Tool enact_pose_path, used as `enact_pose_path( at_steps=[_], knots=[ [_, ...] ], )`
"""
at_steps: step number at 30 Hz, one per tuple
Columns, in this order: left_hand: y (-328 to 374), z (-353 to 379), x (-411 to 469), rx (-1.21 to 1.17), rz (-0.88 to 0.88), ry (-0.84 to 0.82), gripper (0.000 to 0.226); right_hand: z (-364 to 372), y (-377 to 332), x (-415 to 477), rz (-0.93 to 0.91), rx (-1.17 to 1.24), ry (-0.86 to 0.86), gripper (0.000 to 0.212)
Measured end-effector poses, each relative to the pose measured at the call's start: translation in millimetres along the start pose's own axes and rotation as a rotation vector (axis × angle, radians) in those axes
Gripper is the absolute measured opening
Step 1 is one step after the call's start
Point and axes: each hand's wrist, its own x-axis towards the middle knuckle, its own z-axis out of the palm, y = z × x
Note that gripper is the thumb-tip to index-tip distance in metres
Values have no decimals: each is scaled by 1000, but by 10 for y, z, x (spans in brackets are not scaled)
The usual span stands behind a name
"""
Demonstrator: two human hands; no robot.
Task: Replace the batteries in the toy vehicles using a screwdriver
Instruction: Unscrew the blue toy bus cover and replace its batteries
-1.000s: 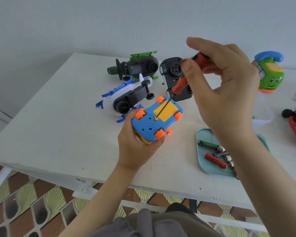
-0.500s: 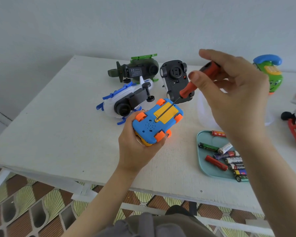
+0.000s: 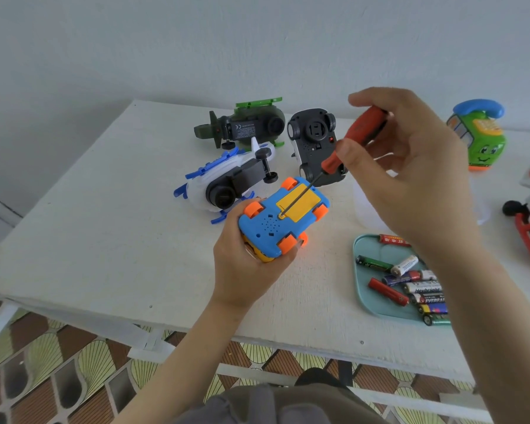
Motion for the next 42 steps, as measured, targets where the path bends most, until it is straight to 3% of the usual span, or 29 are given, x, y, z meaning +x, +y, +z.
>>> enact_pose_path(
  at_steps=[5, 12, 21, 32, 37, 42],
  knots=[
    [34, -5, -15, -21, -40, 24, 62, -140, 110, -4, 106, -90, -37, 22],
    [143, -16, 109, 134, -39, 70, 69, -245, 180, -95, 217, 52, -12, 8],
    [173, 43, 208, 275, 44, 23, 71, -252, 122, -203, 71, -17, -42, 8],
    [118, 146, 232, 343, 49, -10, 80, -287, 158, -373, 109, -59, -43, 4],
    [146, 174, 273, 391, 67, -9, 77, -286, 176, -421, 147, -85, -67, 23],
    [119, 166, 318, 461, 137, -52, 73, -278, 208, -476, 140, -62, -69, 16]
  ],
)
